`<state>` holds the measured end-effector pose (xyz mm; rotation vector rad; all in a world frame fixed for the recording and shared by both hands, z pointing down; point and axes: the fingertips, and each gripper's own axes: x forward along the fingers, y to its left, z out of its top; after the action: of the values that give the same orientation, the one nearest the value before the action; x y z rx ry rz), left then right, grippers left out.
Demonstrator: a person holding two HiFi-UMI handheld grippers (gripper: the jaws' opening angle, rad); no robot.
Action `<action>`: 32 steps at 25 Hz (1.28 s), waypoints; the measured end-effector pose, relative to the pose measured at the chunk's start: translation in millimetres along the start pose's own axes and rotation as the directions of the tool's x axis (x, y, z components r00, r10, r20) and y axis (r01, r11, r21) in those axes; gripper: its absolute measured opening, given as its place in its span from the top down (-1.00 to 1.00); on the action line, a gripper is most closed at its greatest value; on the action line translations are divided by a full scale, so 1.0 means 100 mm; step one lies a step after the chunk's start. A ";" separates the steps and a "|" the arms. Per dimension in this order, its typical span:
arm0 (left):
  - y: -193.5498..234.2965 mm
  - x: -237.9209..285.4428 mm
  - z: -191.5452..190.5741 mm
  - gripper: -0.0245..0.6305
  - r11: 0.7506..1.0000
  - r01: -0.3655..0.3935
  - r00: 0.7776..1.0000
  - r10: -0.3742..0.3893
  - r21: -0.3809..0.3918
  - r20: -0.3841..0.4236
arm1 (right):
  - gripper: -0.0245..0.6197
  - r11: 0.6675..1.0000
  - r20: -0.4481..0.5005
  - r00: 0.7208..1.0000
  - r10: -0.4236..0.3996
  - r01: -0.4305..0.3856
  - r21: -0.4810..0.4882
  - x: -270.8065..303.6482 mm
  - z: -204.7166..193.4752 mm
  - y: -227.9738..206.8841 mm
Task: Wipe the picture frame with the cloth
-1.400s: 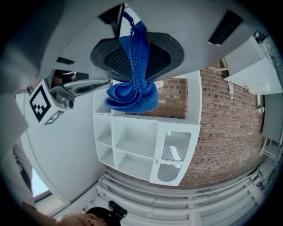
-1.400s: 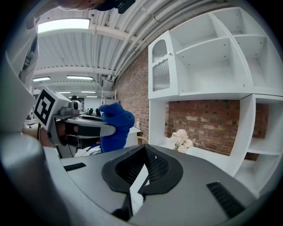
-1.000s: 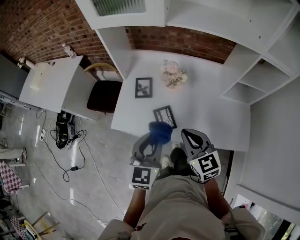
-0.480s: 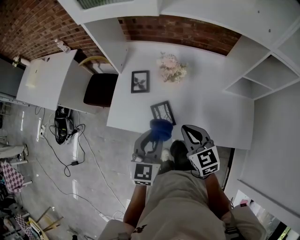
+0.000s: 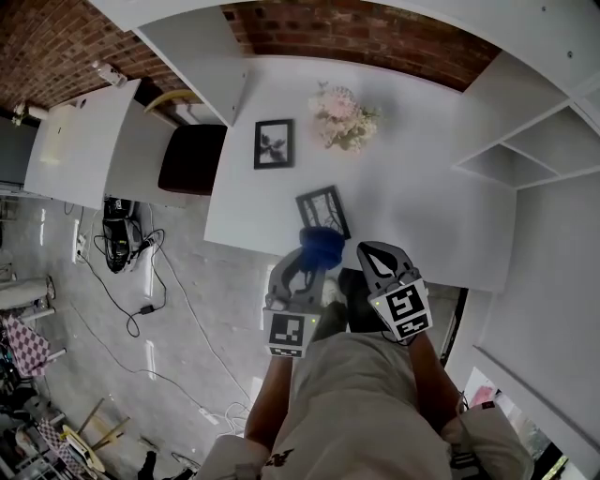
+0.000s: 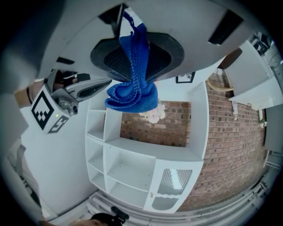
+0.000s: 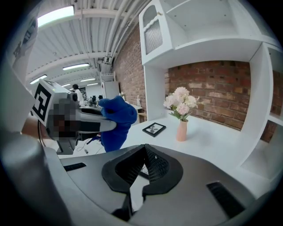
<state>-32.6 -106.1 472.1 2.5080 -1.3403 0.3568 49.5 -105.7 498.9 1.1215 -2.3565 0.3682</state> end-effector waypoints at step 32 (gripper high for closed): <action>0.07 0.74 -0.93 0.63 0.987 0.003 0.978 -0.036 -0.158 -0.207 | 0.93 0.998 -0.233 0.970 0.068 -0.064 0.024 0.89 -0.93 -0.25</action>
<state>-5.9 -134.2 584.6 2.2817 -1.2118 0.4767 50.8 -137.9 625.9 0.9521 -2.1894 0.5150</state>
